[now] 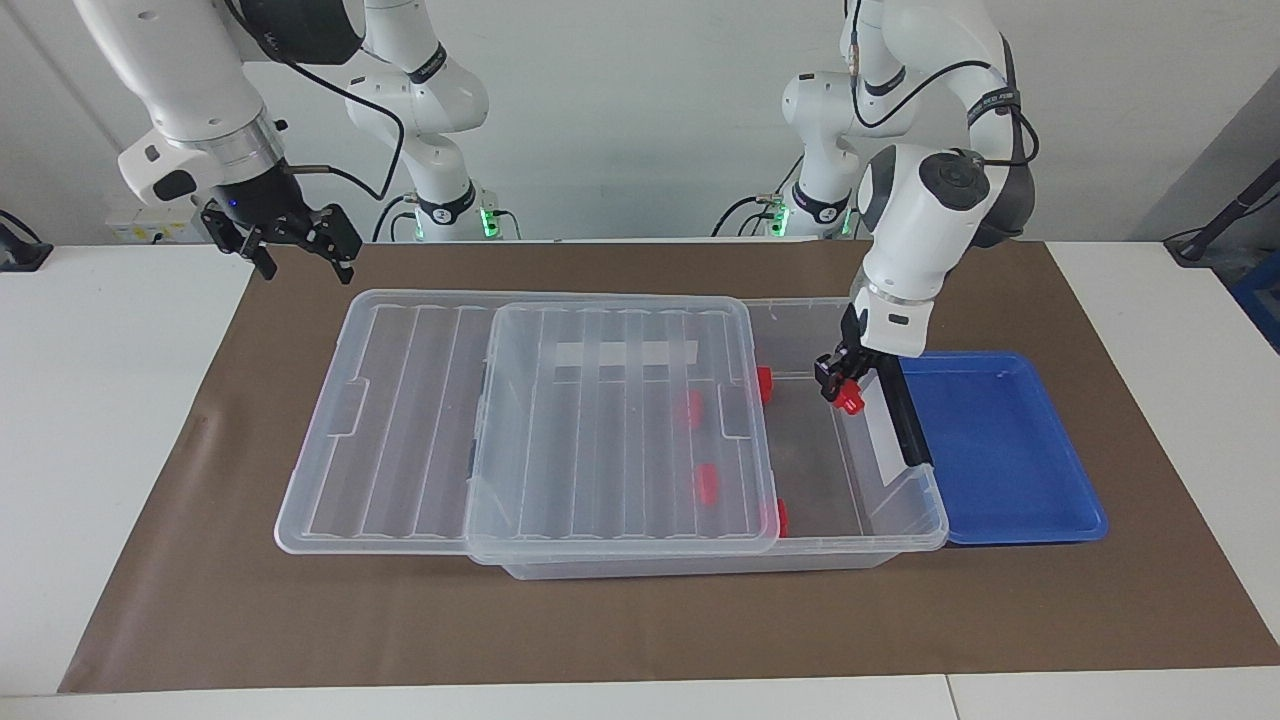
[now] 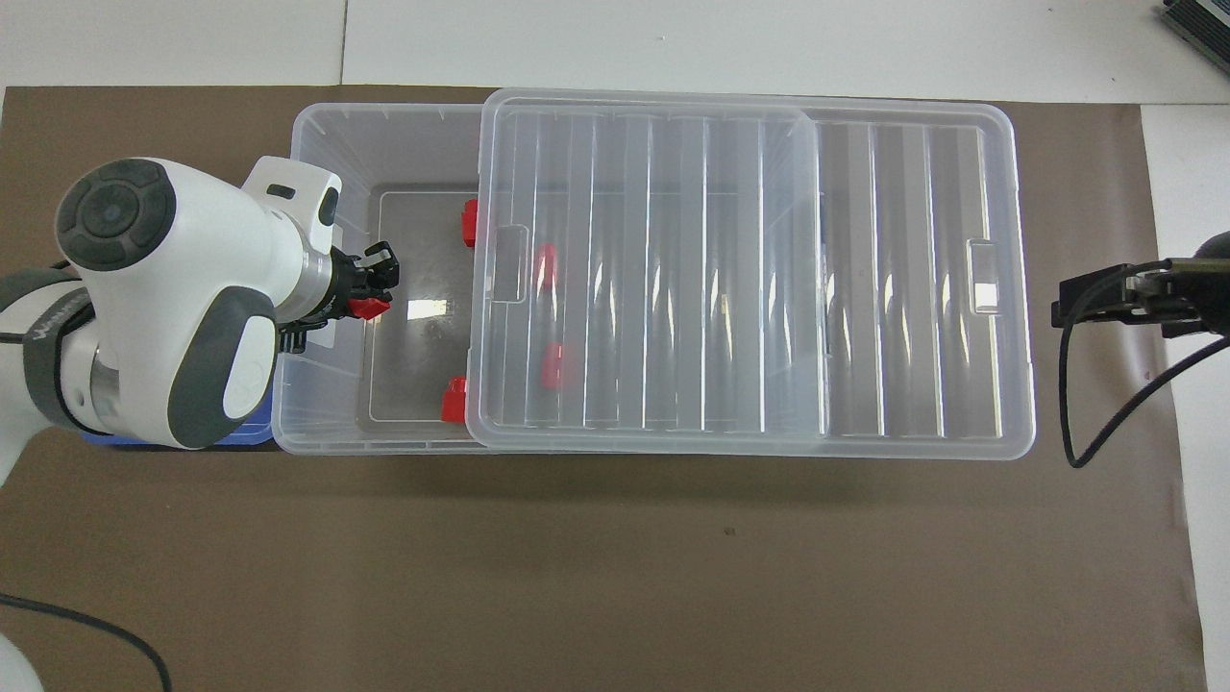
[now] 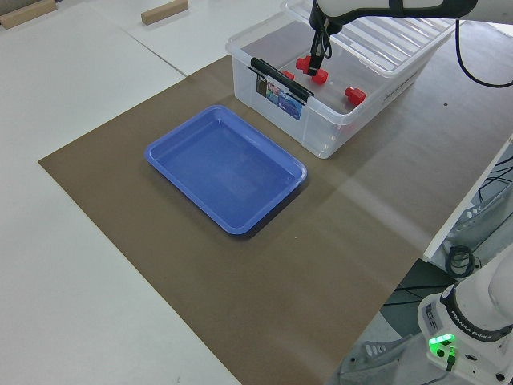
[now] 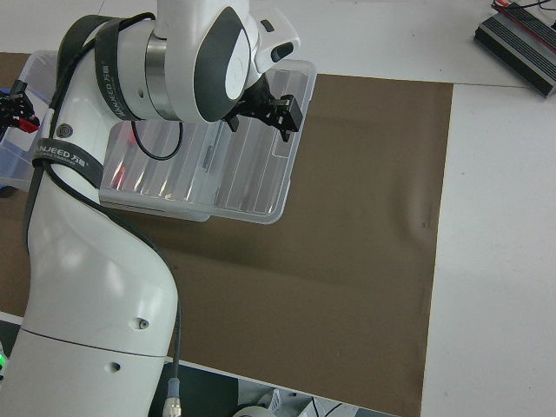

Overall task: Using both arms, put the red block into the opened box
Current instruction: 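Carry the red cube over the opened box with the left gripper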

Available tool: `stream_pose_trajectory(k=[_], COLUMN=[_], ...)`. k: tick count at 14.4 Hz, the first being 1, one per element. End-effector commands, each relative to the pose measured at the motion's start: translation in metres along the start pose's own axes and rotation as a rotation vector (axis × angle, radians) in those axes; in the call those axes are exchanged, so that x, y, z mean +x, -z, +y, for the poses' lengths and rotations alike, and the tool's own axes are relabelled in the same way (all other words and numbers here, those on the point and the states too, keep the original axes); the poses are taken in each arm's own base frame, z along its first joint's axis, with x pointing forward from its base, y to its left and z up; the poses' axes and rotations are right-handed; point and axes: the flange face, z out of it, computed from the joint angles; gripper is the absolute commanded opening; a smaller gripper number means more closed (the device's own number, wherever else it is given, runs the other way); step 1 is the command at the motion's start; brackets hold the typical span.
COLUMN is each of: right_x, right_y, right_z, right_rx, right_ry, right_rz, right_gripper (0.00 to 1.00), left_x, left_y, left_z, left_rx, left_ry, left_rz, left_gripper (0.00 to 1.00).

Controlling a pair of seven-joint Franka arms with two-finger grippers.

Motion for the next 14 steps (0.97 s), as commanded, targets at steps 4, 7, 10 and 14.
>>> stream_pose_trajectory(k=[4,7,10,14], right_x=[-0.007,-0.007,-0.007,-0.007], right_y=[0.001,0.001,0.000,0.000], right_z=[0.004,0.004,0.004,0.005], right_rx=[0.020,0.020,0.020,0.021], right_ry=[0.018,0.018,0.018,0.017], right_rz=[0.014,0.014,0.013,0.013], right_gripper=[1.00,1.00,1.00,1.00], left_x=[-0.020,-0.026,-0.026,-0.021], left_y=[-0.058,-0.093,-0.120,-0.142], left_z=[0.007,0.014,0.017,0.012], left_rx=[0.027,0.023,0.020,0.006], left_ry=[-0.071,-0.088,-0.105,-0.097], left_rz=[0.031,0.031,0.040,0.055], left_gripper=[0.00,0.00,0.00,0.00])
